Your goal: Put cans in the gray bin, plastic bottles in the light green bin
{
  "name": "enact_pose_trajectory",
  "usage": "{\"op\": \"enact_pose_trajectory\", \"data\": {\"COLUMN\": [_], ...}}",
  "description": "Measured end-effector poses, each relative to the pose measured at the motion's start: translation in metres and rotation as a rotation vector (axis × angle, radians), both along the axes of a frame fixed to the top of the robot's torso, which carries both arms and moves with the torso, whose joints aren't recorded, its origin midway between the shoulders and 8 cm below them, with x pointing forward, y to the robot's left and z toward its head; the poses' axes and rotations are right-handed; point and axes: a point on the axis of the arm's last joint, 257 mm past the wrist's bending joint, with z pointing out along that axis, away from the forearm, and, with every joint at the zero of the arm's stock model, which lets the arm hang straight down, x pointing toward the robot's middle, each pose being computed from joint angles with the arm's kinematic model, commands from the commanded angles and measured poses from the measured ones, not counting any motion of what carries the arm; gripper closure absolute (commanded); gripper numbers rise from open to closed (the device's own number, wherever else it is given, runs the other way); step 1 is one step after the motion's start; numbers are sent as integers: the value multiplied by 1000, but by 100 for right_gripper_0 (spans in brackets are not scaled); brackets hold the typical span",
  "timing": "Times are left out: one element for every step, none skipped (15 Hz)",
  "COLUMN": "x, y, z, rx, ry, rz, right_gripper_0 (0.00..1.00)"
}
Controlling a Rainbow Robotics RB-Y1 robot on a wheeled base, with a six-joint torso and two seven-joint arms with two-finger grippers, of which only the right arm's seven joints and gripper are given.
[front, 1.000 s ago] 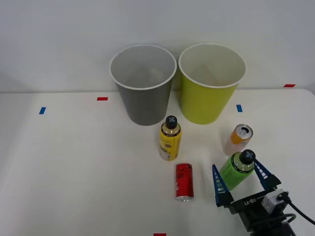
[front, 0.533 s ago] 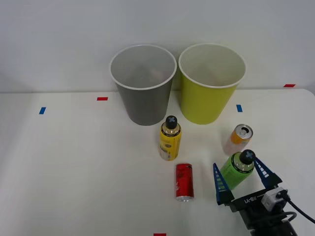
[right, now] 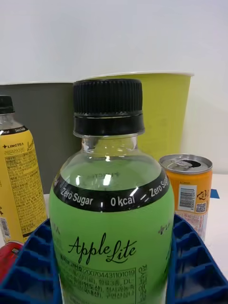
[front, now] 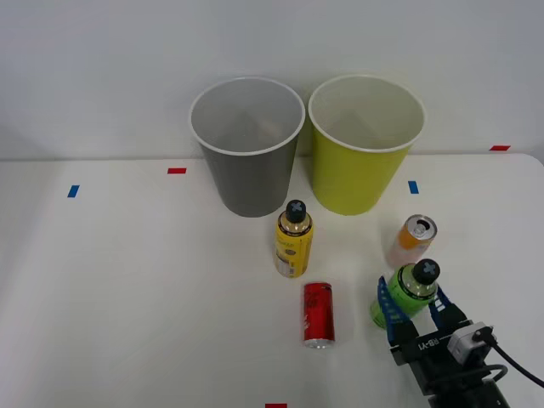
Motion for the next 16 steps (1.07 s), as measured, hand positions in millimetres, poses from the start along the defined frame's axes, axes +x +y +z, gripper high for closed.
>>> {"op": "enact_pose_trajectory", "data": {"x": [0,0,0,0,0,0,-1,-2,-4,-6,-9,-10,-10,-9,-7,-3], "y": [0,0,0,0,0,0,-1,-1,-3,-4,-4,-5,-5,-4,-2,2], "z": [0,0,0,0,0,0,2,5,9,14,19,25,30,37,45,54], "rx": [1,1,1,1,2,4,9,13,14,16,18,24,31,43,58,75], "ry": [0,0,0,0,0,0,-7,-15,-22,-29,-36,-42,-50,-61,-72,-81], "rz": [-1,-2,-4,-5,-6,-7,-7,-6,-3,2,8,13,18,24,31,41], "right_gripper_0": [100,100,100,100,100,100,100,100,100,100,100,100,100,100,100,100]}}
